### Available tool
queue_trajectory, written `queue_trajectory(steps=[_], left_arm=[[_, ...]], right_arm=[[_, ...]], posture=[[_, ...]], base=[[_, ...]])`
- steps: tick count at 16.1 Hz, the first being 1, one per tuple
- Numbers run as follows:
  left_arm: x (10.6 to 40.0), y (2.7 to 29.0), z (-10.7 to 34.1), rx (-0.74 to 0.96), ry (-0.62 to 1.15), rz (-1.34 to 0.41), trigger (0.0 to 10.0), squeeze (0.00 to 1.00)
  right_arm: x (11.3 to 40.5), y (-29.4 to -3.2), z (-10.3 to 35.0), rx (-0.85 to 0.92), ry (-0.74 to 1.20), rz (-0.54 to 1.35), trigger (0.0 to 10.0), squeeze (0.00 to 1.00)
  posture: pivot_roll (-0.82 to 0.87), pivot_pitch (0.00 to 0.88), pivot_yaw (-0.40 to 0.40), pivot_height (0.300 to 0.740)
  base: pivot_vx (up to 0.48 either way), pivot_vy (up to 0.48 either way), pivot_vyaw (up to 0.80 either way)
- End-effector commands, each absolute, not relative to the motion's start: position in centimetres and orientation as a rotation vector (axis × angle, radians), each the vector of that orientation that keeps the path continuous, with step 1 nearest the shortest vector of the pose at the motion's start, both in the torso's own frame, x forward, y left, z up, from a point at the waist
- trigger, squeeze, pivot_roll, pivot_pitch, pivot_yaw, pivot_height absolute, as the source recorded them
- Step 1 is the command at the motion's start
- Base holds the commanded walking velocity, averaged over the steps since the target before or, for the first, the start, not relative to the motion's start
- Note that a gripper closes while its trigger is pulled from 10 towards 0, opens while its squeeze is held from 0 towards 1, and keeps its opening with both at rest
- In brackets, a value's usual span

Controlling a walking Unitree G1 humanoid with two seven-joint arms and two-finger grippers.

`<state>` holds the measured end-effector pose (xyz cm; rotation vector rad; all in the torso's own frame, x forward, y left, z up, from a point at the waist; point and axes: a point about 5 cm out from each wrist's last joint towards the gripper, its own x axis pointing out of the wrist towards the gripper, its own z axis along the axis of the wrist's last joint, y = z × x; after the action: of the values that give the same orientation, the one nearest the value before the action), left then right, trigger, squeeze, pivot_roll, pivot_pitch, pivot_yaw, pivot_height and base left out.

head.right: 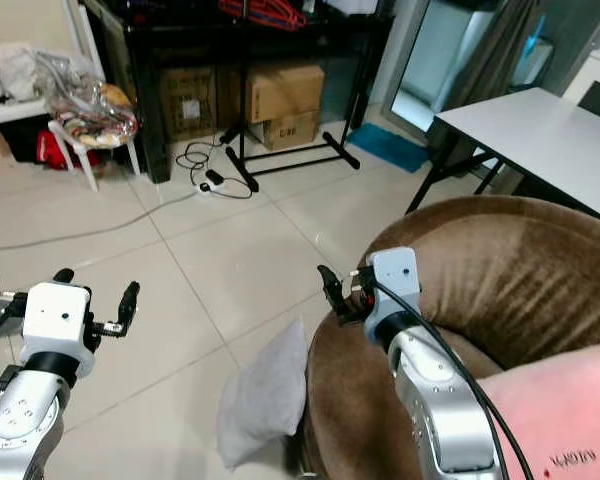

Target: Move the pillow to the sofa from floor

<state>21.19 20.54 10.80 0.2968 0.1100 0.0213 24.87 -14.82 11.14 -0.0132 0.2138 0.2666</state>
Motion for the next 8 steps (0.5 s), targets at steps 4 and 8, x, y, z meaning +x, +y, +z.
queue_trajectory(steps=[4, 8], left_arm=[[22.10, 20.50, 11.46, 0.321, 0.054, 0.003, 10.0, 0.00], [22.10, 20.77, 11.90, 0.312, 0.017, -0.003, 10.0, 0.00]], right_arm=[[24.40, -15.56, 10.74, 0.007, 0.233, 0.181, 10.0, 0.00], [24.65, -15.24, 10.78, -0.011, 0.222, 0.158, 10.0, 0.00]], posture=[[-0.09, 0.000, -0.042, 0.665], [-0.08, 0.000, -0.028, 0.626]], base=[[0.000, 0.000, 0.00], [0.000, 0.000, 0.00]])
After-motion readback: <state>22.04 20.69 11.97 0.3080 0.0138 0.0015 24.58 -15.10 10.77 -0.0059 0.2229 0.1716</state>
